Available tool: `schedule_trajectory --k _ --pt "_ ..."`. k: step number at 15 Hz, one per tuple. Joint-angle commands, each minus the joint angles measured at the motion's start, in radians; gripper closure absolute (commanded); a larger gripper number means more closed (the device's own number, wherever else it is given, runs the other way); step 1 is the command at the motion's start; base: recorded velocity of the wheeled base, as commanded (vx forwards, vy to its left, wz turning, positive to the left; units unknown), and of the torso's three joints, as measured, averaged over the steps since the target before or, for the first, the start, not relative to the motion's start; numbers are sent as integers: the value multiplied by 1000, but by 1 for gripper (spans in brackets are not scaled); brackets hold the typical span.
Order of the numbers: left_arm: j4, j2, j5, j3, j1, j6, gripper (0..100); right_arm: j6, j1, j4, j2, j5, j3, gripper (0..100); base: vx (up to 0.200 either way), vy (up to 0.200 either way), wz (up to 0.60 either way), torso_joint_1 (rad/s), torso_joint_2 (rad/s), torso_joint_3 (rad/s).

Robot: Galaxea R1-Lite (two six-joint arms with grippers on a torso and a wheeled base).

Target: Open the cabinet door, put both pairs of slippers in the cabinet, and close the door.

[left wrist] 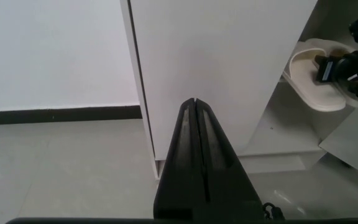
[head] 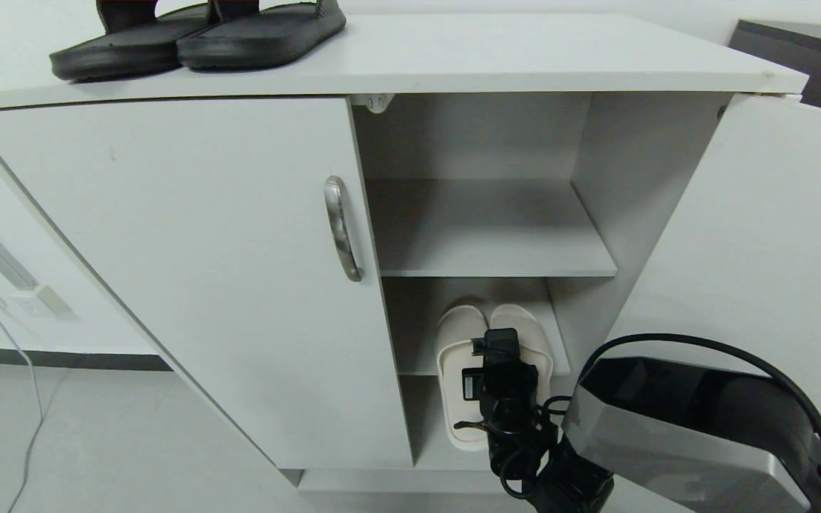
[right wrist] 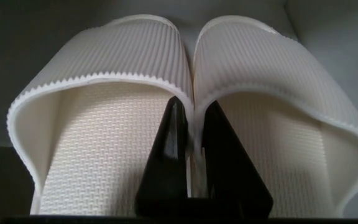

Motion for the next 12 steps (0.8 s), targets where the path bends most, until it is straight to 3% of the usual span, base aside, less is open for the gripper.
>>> schedule_trajectory --k 1,7,12 --pt "0 1 -1 0 0 0 100 0 -37 50 47 6 -116 100 0 0 0 0 0 0" --pt "0 1 8 0 0 -3 100 6 -78 269 78 16 -380 100 0 0 0 0 0 0" --pt "0 1 8 0 0 -3 100 5 -106 304 118 16 -470 100 0 0 0 0 0 0"
